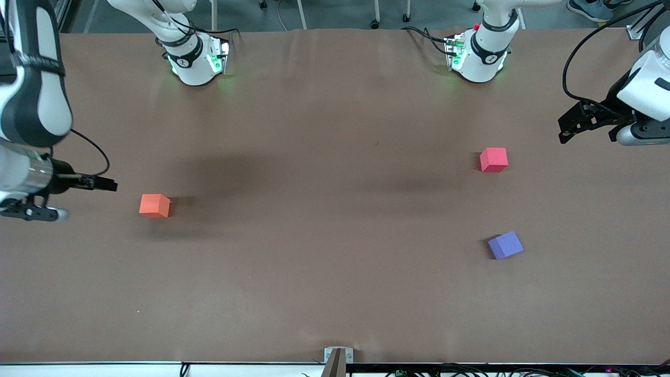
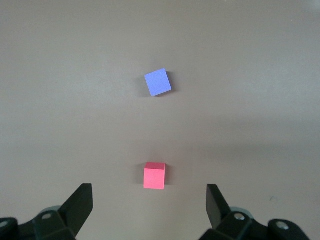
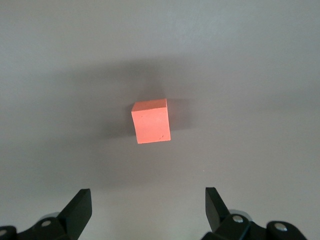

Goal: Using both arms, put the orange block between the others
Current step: 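Reach the right gripper to the orange cube and grasp it, then lift the orange cube and carry it toward the table middle, then lower the orange cube onto the table and open the right gripper, then withdraw the right gripper while the left gripper reaches the orange cube, then grasp the orange cube with the left gripper and lift it, then carry the orange cube toward the gap between pink and purple cubes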

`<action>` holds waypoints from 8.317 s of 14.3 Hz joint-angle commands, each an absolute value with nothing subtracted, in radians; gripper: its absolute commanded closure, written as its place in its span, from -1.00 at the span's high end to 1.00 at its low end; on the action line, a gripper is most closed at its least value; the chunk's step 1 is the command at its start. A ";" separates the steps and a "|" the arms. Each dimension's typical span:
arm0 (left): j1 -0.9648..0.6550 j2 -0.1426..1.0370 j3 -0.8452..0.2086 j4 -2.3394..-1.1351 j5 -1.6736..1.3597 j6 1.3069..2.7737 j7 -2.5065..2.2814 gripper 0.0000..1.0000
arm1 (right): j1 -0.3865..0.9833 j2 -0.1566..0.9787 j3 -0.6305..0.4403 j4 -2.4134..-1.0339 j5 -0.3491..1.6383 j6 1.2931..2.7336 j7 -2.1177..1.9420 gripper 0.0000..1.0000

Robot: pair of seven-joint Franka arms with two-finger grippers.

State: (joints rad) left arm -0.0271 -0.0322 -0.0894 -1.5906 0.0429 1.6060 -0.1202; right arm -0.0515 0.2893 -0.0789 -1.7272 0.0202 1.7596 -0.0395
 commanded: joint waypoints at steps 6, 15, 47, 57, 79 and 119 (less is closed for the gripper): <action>-0.021 -0.031 -0.092 -1.575 0.029 1.592 -0.129 1.00 | -0.067 0.497 -0.063 -1.727 0.012 1.859 -0.071 1.00; -0.021 -0.031 -0.092 -1.578 0.029 1.592 -0.129 1.00 | -0.066 0.592 -0.060 -1.732 0.023 1.902 -0.071 1.00; -0.018 -0.034 -0.091 -1.583 0.029 1.592 -0.130 1.00 | 0.621 0.800 0.023 -1.318 0.011 2.036 -0.744 -0.20; -0.026 -0.029 -0.094 -1.585 0.029 1.604 -0.132 1.00 | 0.713 0.884 0.023 -1.250 -0.098 2.072 -0.732 1.00; -0.477 0.506 -0.152 -1.376 -0.045 2.007 -0.898 1.00 | 0.054 0.577 0.020 -1.216 0.031 1.744 -0.313 1.00; -0.646 0.553 0.127 -1.484 0.074 2.077 -0.864 -0.66 | -0.031 0.031 -0.097 -1.528 0.032 1.649 0.028 1.00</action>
State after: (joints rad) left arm -0.6699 0.6533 0.1415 -1.3403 0.0647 2.0728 -0.9185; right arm -0.0376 0.0666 -0.0901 -1.4893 0.0362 1.6359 0.0501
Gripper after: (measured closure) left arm 0.401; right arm 0.000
